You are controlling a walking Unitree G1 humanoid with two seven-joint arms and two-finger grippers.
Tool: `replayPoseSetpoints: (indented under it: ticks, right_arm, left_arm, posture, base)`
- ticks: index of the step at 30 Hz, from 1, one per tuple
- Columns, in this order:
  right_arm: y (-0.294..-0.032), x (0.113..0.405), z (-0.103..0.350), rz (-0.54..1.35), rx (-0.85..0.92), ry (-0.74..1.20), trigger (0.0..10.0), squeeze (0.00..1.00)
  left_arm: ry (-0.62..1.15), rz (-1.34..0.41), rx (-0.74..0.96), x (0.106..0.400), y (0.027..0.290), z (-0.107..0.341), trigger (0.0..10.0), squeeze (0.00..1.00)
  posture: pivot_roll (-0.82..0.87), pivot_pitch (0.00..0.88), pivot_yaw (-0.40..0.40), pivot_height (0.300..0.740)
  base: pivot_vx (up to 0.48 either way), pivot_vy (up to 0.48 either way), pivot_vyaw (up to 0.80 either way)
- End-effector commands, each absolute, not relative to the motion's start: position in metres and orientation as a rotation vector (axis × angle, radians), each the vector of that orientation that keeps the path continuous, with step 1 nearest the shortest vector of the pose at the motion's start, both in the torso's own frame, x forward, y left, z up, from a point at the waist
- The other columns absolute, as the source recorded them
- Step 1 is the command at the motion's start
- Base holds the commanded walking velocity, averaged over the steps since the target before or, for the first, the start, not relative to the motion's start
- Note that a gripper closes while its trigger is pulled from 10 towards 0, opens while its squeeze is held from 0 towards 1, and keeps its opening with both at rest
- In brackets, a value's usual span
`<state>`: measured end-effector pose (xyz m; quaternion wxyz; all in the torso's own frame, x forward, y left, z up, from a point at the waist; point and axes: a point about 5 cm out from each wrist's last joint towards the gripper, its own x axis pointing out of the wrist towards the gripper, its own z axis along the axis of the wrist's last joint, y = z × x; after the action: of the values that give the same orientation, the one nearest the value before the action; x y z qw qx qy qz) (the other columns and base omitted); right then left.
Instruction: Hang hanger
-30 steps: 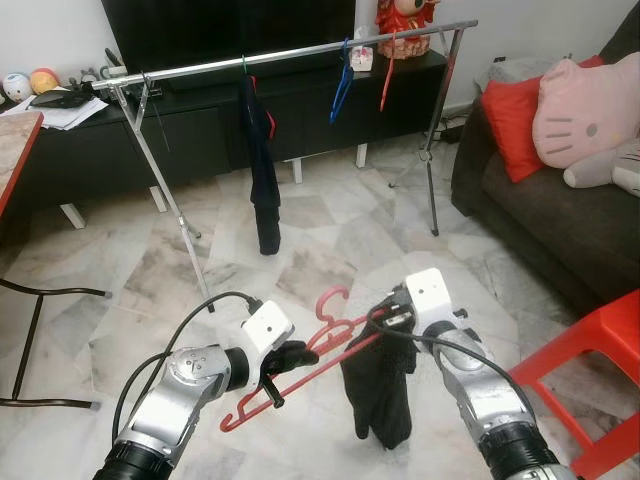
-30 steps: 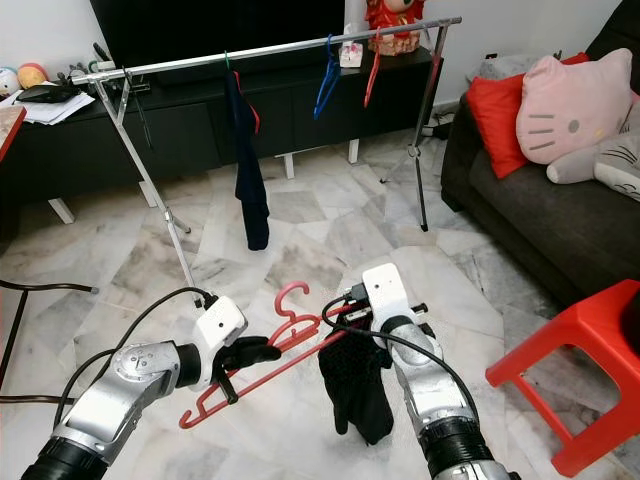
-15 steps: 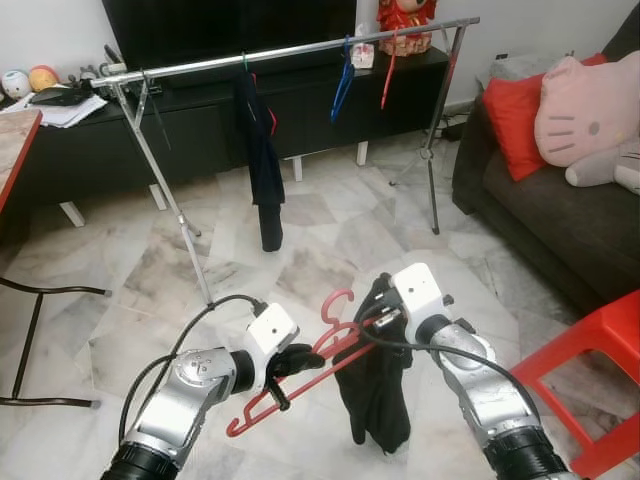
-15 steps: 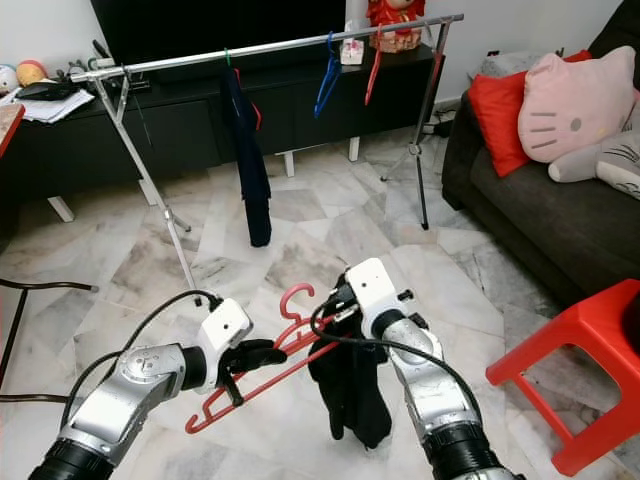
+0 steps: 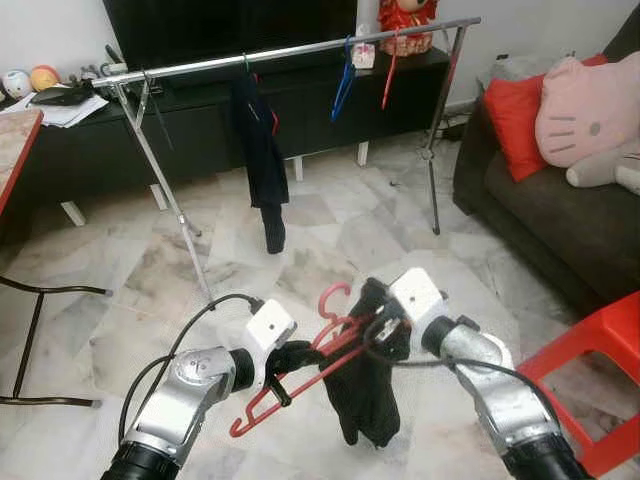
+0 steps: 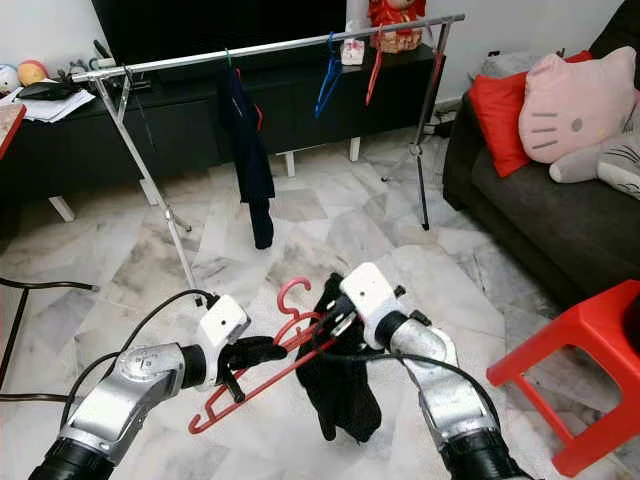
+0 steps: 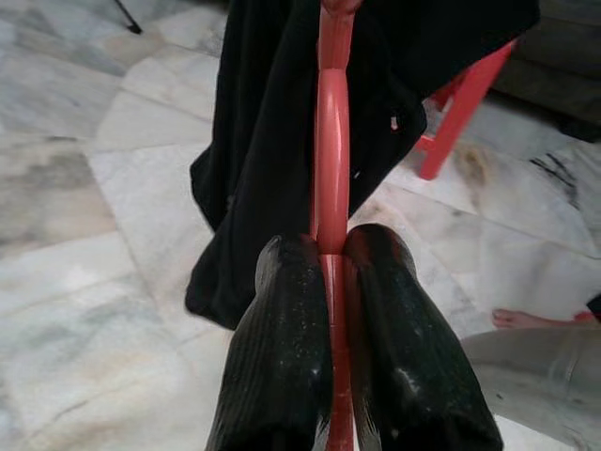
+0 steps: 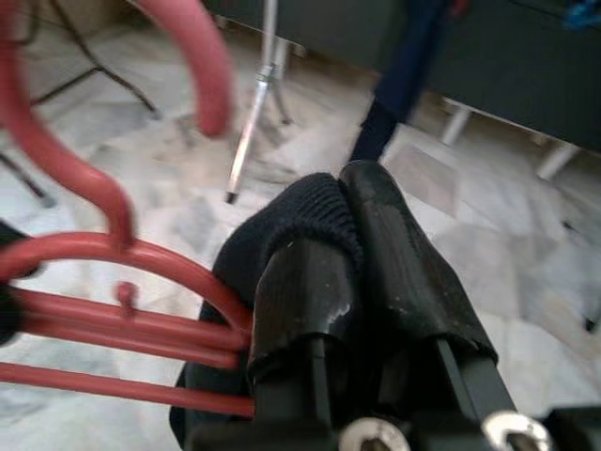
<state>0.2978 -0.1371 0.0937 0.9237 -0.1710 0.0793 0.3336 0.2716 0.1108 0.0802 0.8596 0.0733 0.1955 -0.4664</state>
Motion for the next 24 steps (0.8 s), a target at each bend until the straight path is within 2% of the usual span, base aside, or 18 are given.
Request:
replayPoseSetpoints:
  ticks: [1, 7, 15, 20, 24]
  right_arm:
    - [-0.137, 0.299, 0.107, 0.722, -0.389, 0.093, 10.0, 0.0]
    - [-0.143, 0.301, 0.109, 0.74, -0.456, 0.1, 10.0, 0.0]
    - [-0.127, 0.289, 0.124, 0.879, -0.379, 0.011, 10.0, 0.0]
    - [-0.123, 0.278, 0.125, 0.98, -0.337, 0.026, 10.0, 0.0]
    - [-0.124, 0.276, 0.123, 0.974, -0.359, 0.037, 10.0, 0.0]
  left_arm:
    - [0.428, -1.008, 0.147, 0.269, 0.113, 0.081, 10.0, 0.0]
    - [0.421, -0.98, 0.149, 0.272, 0.115, 0.082, 10.0, 0.0]
    - [0.391, -0.941, 0.094, 0.277, 0.111, 0.085, 10.0, 0.0]
    - [0.384, -0.925, 0.088, 0.278, 0.112, 0.086, 10.0, 0.0]
    - [0.364, -0.897, 0.085, 0.282, 0.113, 0.087, 10.0, 0.0]
  posture:
    - [-0.09, 0.0, 0.005, 0.74]
    - [-0.09, 0.0, 0.005, 0.74]
    - [-0.1, 0.0, 0.008, 0.74]
    - [-0.1, 0.0, 0.008, 0.74]
    - [-0.1, 0.0, 0.008, 0.74]
  base:
    - [0.0, 0.0, 0.0]
    - [0.0, 0.0, 0.0]
    - [0.0, 0.0, 0.0]
    - [0.0, 0.0, 0.0]
    - [0.0, 0.0, 0.0]
